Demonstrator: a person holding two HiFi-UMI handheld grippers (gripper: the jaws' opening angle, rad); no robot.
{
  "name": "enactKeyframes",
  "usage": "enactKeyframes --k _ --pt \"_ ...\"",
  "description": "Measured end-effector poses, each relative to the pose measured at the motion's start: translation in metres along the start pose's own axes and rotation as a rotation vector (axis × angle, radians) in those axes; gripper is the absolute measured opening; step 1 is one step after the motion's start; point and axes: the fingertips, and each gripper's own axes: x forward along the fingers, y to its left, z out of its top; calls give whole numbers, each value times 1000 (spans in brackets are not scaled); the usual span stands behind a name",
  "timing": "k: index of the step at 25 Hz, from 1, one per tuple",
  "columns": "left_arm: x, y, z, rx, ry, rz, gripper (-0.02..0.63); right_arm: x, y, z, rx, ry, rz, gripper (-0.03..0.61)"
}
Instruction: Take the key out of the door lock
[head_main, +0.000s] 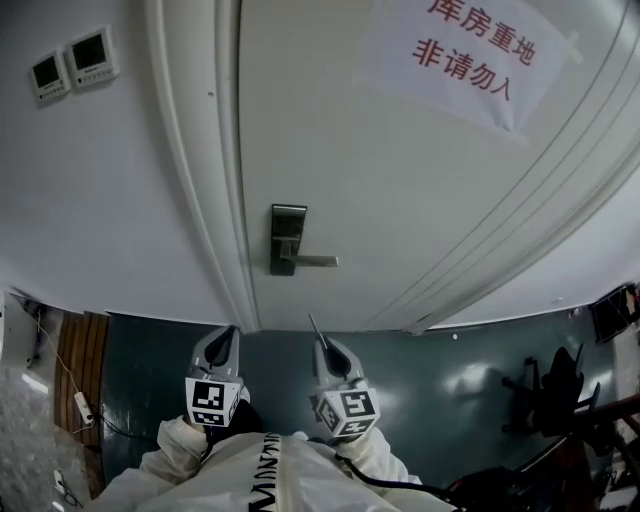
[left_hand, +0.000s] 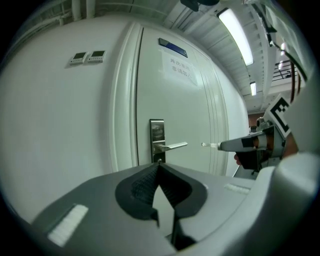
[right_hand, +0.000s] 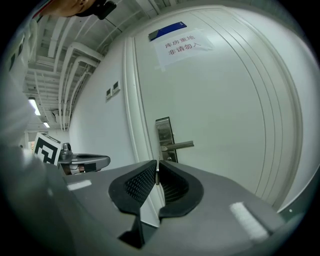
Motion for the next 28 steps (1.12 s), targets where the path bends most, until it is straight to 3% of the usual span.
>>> enactKeyframes --k 8,15,28 --pt "-51 -62 2 7 -9 78 -1 -65 -16 -2 -1 -37 72 25" --pt "-75 -102 7 30 0 84 0 -107 -24 -9 24 -43 90 24" --pt "-85 -110 5 31 6 38 -1 -113 -11 -12 15 -21 68 24"
